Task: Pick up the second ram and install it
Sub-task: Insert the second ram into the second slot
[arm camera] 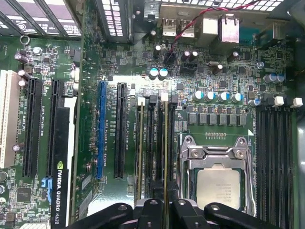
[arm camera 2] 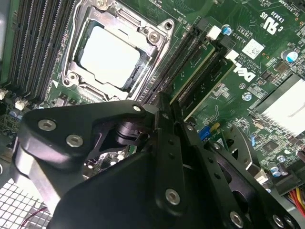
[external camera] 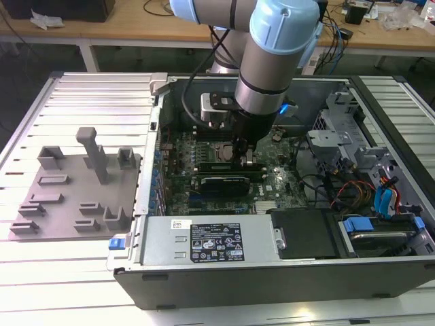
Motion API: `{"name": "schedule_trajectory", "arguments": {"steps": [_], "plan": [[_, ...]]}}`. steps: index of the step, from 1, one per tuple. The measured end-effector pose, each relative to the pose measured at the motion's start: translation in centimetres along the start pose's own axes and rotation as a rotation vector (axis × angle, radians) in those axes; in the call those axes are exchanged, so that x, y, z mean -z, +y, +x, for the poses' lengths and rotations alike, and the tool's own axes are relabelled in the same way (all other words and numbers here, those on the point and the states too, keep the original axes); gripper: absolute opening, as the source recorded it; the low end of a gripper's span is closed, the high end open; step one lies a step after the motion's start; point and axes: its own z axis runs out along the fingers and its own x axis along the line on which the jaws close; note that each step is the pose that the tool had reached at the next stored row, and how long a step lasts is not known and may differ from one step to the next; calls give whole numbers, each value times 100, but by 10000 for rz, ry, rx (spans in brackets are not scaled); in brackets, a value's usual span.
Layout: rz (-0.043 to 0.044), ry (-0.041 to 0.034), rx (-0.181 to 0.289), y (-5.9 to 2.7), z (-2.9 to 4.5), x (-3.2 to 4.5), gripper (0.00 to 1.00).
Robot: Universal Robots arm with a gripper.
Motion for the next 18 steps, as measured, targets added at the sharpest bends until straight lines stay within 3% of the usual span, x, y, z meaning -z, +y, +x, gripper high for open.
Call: {"name": "schedule_trajectory", "arguments": {"steps": [3,4,5,8,9,10,11,12,14,18], "plan": [[4,-9,1,-1,-2,-3,12],[1,-5,-1,0,-1,-1,19],[1,-3,-1,1,-1,7,19],[6,6,-3,13,-29,159,19],[9,43,-4,24,-71,304,18],[16,74,-6,31,-88,392,11],[22,96,-5,33,-97,440,8],[20,102,-7,34,-97,441,8],[341,149,13,34,-97,440,8],[483,153,23,34,-97,439,8]]}}
